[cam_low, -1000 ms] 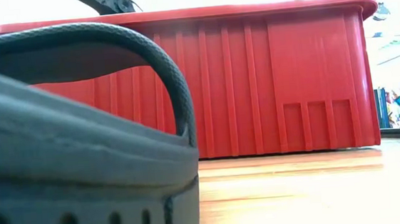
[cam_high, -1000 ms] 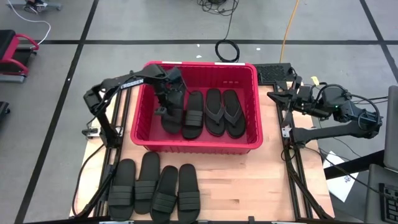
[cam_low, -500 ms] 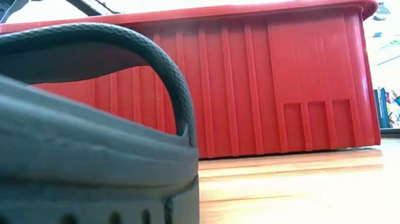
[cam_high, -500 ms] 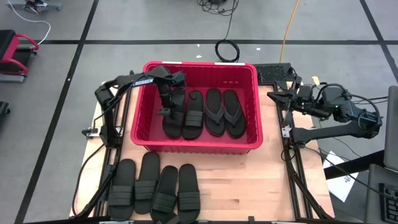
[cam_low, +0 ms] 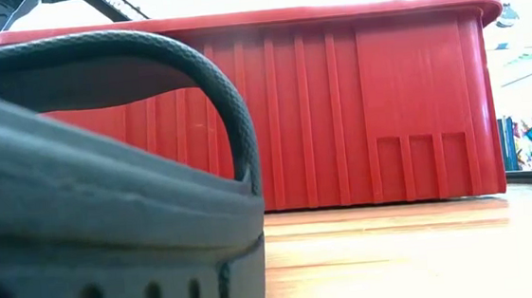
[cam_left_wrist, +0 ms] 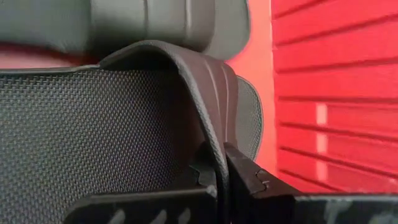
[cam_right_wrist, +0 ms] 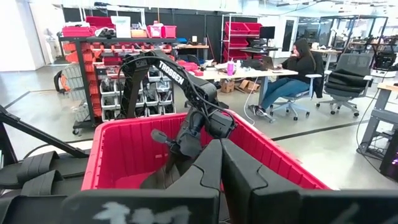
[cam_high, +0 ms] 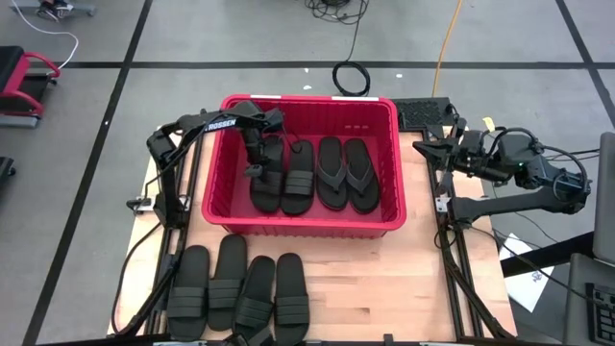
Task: Pick and place slides into bin
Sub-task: Put the slide into the red bin
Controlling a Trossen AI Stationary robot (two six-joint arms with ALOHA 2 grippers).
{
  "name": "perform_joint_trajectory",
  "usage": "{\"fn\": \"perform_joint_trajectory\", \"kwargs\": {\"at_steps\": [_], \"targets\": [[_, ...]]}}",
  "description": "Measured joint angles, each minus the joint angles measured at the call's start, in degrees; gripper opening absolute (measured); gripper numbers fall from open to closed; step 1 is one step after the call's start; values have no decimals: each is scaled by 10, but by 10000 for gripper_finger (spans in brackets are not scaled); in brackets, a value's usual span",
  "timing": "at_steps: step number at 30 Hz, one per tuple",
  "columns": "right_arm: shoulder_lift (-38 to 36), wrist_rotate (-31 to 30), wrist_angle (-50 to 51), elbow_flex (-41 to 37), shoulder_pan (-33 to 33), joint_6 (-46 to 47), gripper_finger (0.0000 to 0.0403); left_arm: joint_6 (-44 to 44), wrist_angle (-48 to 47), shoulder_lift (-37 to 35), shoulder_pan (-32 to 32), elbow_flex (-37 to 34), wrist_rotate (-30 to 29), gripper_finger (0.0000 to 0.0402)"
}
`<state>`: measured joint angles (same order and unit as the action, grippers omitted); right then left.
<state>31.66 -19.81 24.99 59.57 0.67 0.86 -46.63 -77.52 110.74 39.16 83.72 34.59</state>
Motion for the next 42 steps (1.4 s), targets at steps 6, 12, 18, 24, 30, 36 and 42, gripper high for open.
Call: {"fn": "perform_joint_trajectory", "kwargs": {"at_steps": [6, 12, 18, 24, 30, 36, 42], "targets": [[0, 0, 0, 0, 0, 0, 0, -10, -24, 0, 7, 0, -5, 0], [0, -1, -1, 0, 0, 2, 0, -3, 5, 0, 7, 0, 12, 0], [0, -1, -2, 0, 0, 5, 0, 2, 23, 3, 7, 0, 17, 0], [0, -1, -1, 0, 0, 4, 0, 3, 14, 26, 4, 0, 17, 0], [0, -1, -1, 0, 0, 4, 0, 9, 27, 34, 0, 0, 10, 3], [0, -1, -1, 0, 0, 4, 0, 24, 35, 34, -1, 0, -37, 34], [0, 1, 0, 0, 0, 0, 0, 57, 44, 34, 0, 0, -48, 99]]}}
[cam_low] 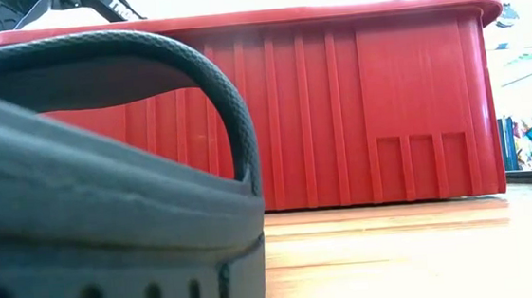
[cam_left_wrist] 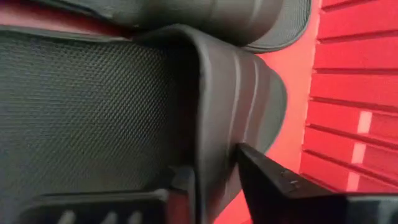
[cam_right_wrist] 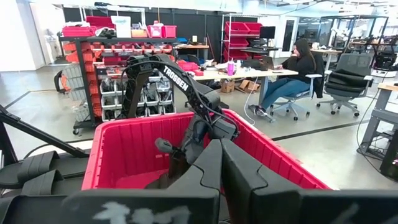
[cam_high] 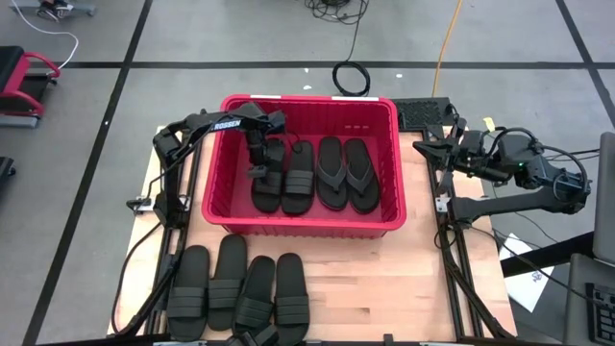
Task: Pick and place slides into bin
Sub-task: Put the slide into the red bin
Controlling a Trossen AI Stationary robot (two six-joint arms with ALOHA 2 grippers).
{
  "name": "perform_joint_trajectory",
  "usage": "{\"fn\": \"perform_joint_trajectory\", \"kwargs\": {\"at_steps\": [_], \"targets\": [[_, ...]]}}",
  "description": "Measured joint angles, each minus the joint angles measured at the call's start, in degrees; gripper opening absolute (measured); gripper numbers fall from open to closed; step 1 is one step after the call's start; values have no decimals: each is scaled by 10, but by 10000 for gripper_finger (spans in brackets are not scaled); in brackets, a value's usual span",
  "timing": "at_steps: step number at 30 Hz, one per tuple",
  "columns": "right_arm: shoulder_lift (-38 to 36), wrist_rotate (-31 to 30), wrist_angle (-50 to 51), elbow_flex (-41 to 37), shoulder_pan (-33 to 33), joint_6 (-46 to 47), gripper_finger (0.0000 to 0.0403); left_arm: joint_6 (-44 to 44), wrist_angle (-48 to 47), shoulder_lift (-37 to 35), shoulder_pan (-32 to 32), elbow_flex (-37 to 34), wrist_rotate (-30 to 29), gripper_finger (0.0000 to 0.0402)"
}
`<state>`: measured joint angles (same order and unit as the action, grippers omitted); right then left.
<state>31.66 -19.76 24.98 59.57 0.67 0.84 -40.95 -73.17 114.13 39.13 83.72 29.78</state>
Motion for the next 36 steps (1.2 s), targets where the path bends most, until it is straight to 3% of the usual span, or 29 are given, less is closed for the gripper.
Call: {"fn": "perform_joint_trajectory", "kwargs": {"at_steps": [12, 21, 25, 28, 32, 36], "targets": [[0, 3, 1, 0, 0, 0, 0, 73, -6, -10, -1, 0, 4, 254], [0, 3, 1, 0, 0, -2, 0, 87, 4, -104, -7, 1, -13, 290], [0, 3, 1, 0, 0, -5, 0, 130, 23, -195, -14, 1, -20, 268], [0, 3, 1, 0, 0, -16, 0, 153, 68, -287, -37, 1, -19, 225], [0, 4, 1, 0, 0, -30, 0, 172, 186, -405, -98, 1, -11, 134], [0, 3, 1, 0, 0, -35, 0, 189, 312, -479, -183, 3, 14, 27]]}}
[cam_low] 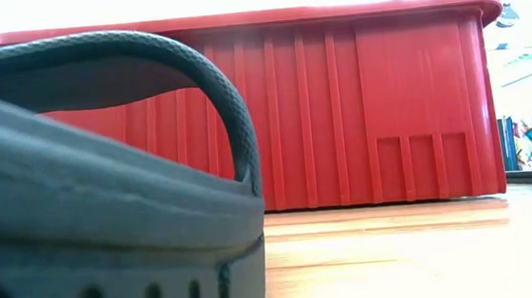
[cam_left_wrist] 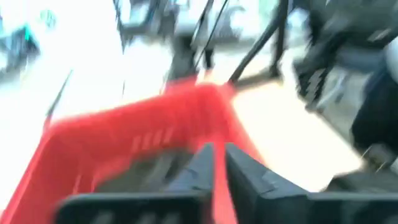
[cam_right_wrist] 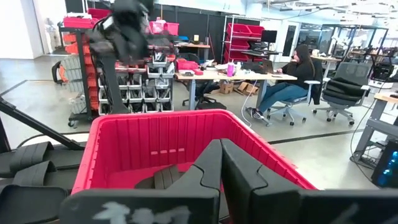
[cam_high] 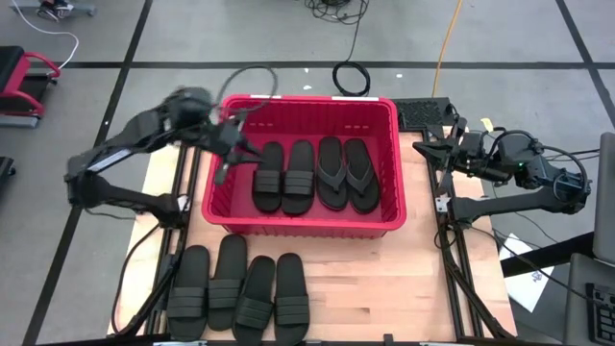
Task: Pick and place slides into bin
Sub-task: Put the slide into the red bin
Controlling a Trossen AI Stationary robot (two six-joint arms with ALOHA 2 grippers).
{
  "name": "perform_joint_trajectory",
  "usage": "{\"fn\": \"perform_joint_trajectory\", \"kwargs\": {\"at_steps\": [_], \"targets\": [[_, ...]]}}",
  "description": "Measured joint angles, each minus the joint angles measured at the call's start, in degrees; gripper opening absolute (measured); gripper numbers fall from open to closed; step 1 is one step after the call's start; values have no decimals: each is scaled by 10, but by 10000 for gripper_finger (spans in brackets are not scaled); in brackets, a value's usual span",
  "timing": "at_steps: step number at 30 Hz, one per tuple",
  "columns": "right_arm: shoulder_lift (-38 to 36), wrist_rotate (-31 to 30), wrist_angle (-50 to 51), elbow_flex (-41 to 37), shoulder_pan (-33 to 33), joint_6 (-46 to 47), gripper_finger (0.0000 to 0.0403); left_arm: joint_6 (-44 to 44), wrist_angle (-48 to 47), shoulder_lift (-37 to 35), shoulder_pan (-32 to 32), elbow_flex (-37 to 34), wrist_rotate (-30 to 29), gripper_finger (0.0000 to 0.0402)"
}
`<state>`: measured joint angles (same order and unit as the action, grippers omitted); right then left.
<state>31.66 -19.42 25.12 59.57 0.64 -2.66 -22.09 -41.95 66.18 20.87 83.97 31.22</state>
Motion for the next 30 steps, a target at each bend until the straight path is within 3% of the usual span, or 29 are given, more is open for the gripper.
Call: {"fn": "perform_joint_trajectory", "kwargs": {"at_steps": [2, 5, 8, 11, 16, 19, 22, 30], "targets": [[0, 0, 0, 0, 0, 0, 0, 37, 29, -18, -38, 0, -21, 11], [0, 0, 0, 0, 0, 0, 0, 123, 4, -24, -99, -2, -129, 13], [0, 0, 0, 0, 0, 0, 0, 155, -23, -24, -159, -46, -153, 3], [0, 0, -5, -5, 0, -11, 0, 182, 53, -23, -214, -140, -165, 2], [0, -1, -5, -19, 0, -9, 0, 230, 257, -44, -248, -306, -253, 0], [0, -1, -19, -29, 0, 8, 0, 244, 405, -99, -248, -385, -302, 0], [0, -1, -38, -40, 0, 21, 0, 244, 483, -182, -248, -447, -342, 0], [0, 1, -82, -53, 0, 23, 0, 188, 493, -415, -251, -511, -407, 0]]}}
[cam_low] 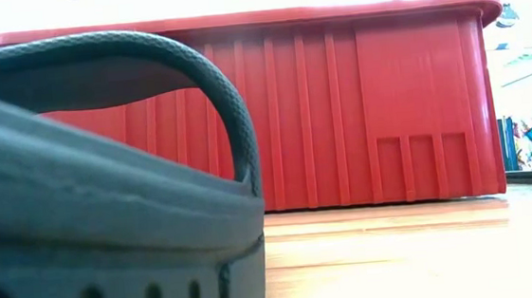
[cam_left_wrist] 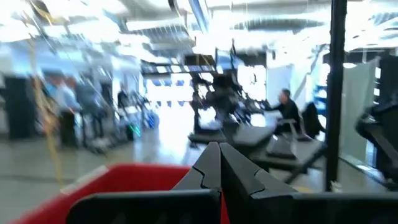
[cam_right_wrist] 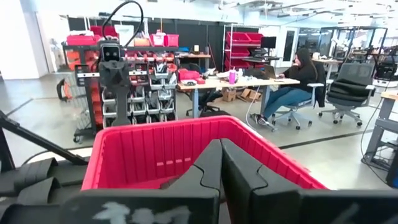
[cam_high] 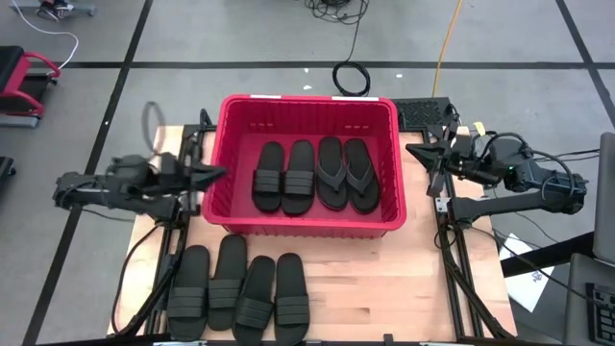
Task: Pick and place slides into bin
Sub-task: Put the slide into the red bin
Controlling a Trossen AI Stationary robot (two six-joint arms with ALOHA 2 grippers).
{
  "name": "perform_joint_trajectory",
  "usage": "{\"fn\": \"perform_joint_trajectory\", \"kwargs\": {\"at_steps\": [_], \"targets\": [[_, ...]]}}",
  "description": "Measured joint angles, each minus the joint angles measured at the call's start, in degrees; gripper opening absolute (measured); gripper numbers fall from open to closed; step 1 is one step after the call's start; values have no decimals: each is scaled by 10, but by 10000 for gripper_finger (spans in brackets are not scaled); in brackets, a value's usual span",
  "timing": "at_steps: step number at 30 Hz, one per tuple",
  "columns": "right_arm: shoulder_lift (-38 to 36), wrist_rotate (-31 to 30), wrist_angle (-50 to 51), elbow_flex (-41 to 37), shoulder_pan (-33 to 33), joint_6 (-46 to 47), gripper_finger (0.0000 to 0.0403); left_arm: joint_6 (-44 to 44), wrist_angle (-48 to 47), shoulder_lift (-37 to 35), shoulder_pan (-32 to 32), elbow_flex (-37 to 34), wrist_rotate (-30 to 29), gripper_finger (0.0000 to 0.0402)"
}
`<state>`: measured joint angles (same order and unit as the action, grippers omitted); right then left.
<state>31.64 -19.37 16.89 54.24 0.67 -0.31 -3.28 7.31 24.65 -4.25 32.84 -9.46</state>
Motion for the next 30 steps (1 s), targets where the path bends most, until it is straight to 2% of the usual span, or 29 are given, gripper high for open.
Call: {"fn": "perform_joint_trajectory", "kwargs": {"at_steps": [4, 11, 16, 21, 25, 30], "targets": [[0, 0, -15, 0, 0, 7, 0, -43, -24, -59, 0, 2, -23, 0], [1, 14, -29, -1, 0, 13, 0, -38, -77, -104, 0, 2, -65, 0], [13, 116, -97, -1, 0, -23, 0, -2, -107, -104, 0, 2, -100, 3], [43, 172, -154, 13, 0, -17, 0, 79, -124, -101, 0, 2, -132, 1], [80, 244, -117, 53, 0, -11, 0, 109, -123, -101, 0, 2, -191, 2], [128, 337, -6, 103, -1, 20, 0, 108, -124, -96, 0, 2, -251, 2]]}}
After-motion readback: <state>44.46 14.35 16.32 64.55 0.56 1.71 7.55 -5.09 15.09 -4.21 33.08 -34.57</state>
